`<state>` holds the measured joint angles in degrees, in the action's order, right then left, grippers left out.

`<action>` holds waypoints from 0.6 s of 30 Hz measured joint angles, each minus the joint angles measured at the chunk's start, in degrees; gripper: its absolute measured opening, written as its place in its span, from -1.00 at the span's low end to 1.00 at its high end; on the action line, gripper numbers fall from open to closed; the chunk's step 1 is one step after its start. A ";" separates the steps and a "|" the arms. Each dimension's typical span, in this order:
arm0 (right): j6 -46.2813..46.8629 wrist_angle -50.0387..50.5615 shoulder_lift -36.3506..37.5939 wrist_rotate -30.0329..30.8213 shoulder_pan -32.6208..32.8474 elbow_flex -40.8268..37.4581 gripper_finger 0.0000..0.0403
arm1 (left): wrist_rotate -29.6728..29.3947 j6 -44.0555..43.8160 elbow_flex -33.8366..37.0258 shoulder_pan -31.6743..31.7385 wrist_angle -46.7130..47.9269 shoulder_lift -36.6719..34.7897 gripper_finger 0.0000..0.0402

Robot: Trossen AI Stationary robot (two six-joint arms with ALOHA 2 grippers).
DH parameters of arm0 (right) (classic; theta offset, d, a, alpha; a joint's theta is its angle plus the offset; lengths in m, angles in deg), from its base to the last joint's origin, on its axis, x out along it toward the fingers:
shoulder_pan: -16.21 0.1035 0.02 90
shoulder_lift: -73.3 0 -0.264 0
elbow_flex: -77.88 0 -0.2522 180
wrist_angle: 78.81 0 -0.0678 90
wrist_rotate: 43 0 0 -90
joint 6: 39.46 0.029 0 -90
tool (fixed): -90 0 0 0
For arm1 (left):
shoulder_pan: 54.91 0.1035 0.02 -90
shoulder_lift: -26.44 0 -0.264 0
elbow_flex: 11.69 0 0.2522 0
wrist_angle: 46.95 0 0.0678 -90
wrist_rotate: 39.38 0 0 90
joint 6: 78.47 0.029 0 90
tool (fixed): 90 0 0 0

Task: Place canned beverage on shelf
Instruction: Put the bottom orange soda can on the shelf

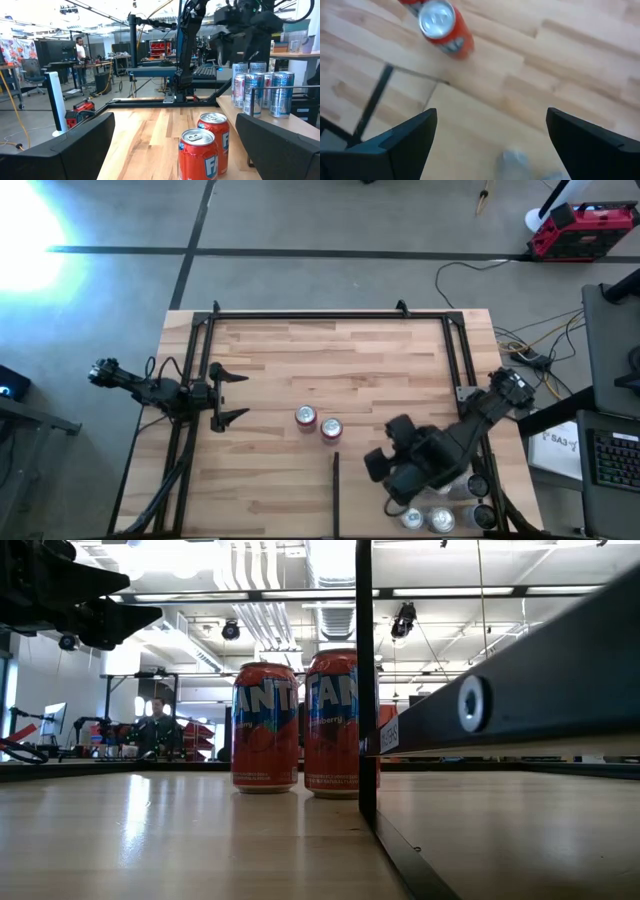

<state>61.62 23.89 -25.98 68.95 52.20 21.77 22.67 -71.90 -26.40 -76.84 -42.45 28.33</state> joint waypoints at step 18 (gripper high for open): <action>-24.88 -17.91 -8.13 -13.48 -22.05 -0.62 0.78 | 0.02 0.00 -0.02 0.00 -0.02 0.02 0.99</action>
<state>36.74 5.98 -34.11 55.46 30.15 21.15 22.69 -71.90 -26.41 -76.84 -42.47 28.35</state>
